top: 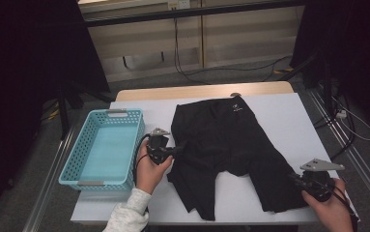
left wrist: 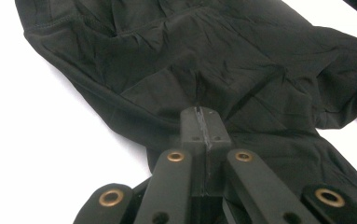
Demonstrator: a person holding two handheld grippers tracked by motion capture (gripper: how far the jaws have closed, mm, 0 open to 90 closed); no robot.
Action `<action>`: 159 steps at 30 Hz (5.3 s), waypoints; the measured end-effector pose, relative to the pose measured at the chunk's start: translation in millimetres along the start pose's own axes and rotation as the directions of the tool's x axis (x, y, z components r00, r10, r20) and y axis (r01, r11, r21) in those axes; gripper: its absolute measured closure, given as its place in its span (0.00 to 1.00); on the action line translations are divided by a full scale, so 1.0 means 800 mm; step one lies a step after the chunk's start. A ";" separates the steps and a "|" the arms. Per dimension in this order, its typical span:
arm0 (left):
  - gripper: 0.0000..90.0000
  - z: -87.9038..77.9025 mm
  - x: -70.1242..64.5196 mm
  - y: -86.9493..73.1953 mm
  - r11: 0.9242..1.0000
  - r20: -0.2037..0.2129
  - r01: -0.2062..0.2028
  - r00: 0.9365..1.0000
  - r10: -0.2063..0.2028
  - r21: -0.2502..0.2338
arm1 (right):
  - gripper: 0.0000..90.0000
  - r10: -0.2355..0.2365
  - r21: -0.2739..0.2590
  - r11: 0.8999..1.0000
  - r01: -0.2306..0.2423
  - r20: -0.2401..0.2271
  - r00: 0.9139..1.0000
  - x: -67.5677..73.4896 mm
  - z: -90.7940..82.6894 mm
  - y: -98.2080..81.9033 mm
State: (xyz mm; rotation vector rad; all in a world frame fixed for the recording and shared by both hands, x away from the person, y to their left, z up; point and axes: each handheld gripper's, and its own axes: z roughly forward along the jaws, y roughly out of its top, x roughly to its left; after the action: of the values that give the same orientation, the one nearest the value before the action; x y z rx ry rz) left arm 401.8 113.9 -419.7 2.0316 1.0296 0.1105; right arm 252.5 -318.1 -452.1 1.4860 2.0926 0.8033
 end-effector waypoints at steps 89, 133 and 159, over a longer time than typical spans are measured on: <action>0.75 -0.005 0.019 -0.001 0.997 -0.043 0.003 0.999 -0.006 -0.075 | 0.83 -0.272 -0.105 0.959 0.263 -0.086 0.958 0.142 0.107 0.132; 0.48 -0.020 0.013 -0.026 0.999 -0.064 0.005 0.998 -0.008 -0.041 | 1.00 -0.214 -0.181 0.971 0.154 -0.386 0.897 0.178 0.096 0.140; 0.54 0.005 0.003 -0.031 1.000 -0.015 -0.007 1.000 0.007 0.008 | 0.75 -0.284 -0.185 0.954 0.236 -0.302 0.910 0.188 0.089 0.133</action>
State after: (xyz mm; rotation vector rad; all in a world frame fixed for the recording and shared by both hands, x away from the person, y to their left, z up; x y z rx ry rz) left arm 389.6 120.9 -440.4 2.0445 1.0339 0.1263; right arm 324.1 -134.8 -435.4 1.0204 2.3475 1.1288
